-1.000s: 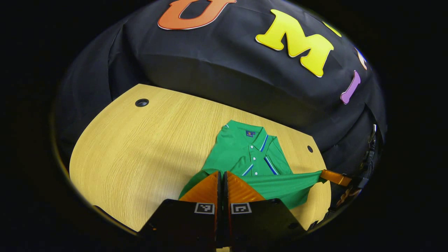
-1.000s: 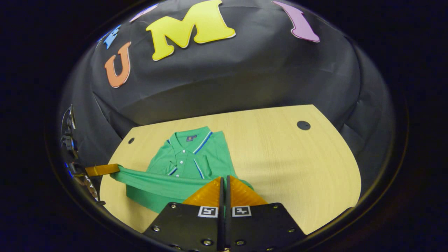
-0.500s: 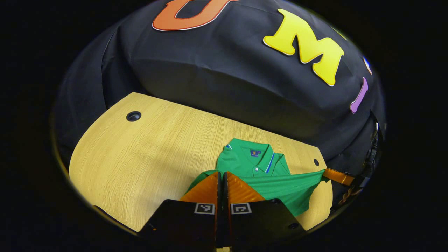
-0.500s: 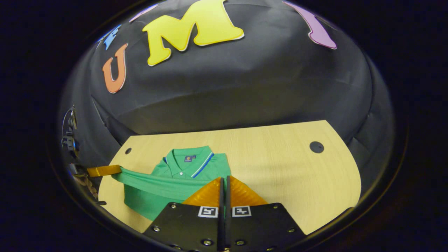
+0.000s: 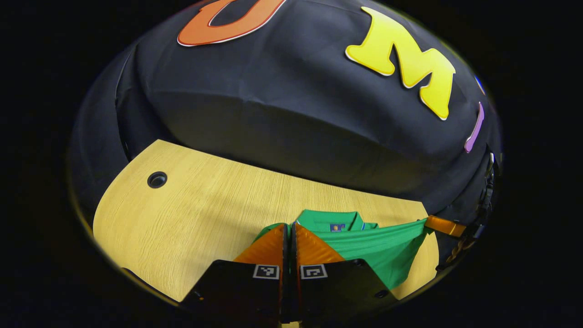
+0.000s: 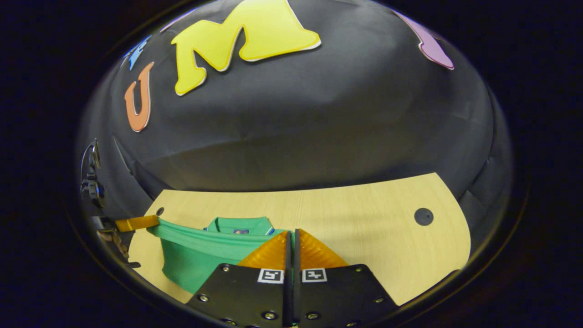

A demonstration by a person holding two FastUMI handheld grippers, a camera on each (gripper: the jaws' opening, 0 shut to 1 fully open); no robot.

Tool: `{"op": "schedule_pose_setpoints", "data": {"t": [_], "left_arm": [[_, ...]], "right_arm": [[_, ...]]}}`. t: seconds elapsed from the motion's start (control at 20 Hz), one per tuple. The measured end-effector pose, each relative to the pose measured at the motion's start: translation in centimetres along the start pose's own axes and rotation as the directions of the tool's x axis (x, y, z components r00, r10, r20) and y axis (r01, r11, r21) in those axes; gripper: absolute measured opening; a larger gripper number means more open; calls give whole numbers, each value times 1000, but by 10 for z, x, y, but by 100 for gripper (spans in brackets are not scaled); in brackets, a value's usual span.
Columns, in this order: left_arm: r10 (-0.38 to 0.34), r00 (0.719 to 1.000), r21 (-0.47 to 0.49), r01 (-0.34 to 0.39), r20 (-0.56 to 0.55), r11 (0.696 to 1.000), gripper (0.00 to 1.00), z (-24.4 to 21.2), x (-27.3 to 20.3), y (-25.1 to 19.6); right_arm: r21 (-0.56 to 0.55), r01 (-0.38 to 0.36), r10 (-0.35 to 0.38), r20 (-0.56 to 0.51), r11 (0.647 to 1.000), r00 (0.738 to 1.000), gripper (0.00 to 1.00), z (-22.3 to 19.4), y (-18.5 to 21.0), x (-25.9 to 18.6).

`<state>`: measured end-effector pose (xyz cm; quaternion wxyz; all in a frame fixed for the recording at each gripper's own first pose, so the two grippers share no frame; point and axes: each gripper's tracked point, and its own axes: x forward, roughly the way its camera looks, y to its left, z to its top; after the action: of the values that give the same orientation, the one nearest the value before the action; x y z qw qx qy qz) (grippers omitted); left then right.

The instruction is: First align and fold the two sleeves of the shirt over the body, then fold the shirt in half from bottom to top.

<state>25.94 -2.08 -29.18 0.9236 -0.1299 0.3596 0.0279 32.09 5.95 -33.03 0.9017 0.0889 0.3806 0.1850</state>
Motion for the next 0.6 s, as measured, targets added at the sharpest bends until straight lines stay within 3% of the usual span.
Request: {"op": "schedule_pose_setpoints", "data": {"t": [0.2,0.3,0.35,0.4,0.45,0.6], "left_arm": [[24,1000,20,-24,-12,1000,3,-4,14,4],[141,990,66,-141,-8,988,0,-12,28,28],[94,995,59,-92,-33,994,50,-20,4,16],[54,996,23,-53,-70,998,100,-32,28,12],[45,996,-2,-46,-83,999,100,-38,24,7],[90,992,20,-88,-93,996,100,-49,28,9]], "right_arm": [[-7,1,-1,0,1000,1000,0,-1,-3,15],[11,22,-21,-52,1000,998,0,-19,-7,26],[23,14,-12,-71,1000,997,31,-28,-6,30],[31,5,-2,-79,999,997,61,-28,-5,34],[34,8,-5,-84,999,996,92,-36,-3,41],[20,15,-13,-82,1000,997,93,-38,-2,46]]}}
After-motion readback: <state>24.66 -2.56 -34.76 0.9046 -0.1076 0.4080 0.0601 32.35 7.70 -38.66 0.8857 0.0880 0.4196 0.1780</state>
